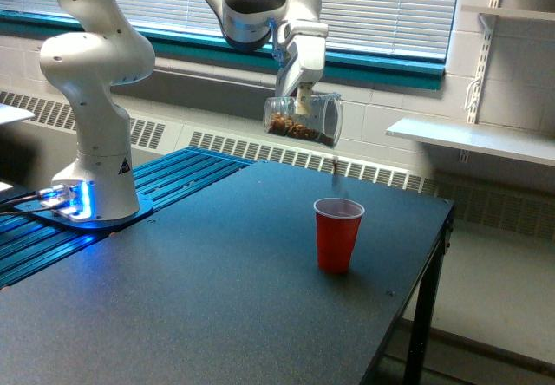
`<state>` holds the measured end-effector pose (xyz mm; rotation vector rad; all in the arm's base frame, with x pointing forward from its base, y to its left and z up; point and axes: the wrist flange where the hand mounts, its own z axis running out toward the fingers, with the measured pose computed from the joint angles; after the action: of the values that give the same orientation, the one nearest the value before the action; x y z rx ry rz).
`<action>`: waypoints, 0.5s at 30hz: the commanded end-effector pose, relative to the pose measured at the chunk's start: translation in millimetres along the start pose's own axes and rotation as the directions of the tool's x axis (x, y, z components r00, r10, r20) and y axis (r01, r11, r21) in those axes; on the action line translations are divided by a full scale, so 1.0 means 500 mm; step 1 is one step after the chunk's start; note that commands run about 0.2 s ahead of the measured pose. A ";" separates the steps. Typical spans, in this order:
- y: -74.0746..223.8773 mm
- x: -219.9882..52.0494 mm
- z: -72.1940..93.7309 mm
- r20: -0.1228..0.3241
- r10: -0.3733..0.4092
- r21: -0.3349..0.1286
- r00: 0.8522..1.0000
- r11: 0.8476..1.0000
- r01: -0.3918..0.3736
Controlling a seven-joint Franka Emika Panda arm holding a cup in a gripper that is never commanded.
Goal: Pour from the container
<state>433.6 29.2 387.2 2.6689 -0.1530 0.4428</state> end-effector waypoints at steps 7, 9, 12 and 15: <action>-0.010 0.011 -0.013 -0.003 -0.035 -0.027 0.999 0.999 0.035; -0.010 0.012 -0.014 -0.001 -0.041 -0.029 0.999 0.999 0.041; -0.011 0.013 -0.015 0.002 -0.047 -0.038 0.999 0.998 0.047; -0.012 0.013 -0.016 0.005 -0.052 -0.043 0.999 0.998 0.052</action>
<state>436.7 32.5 390.3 2.6413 -0.1304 0.4154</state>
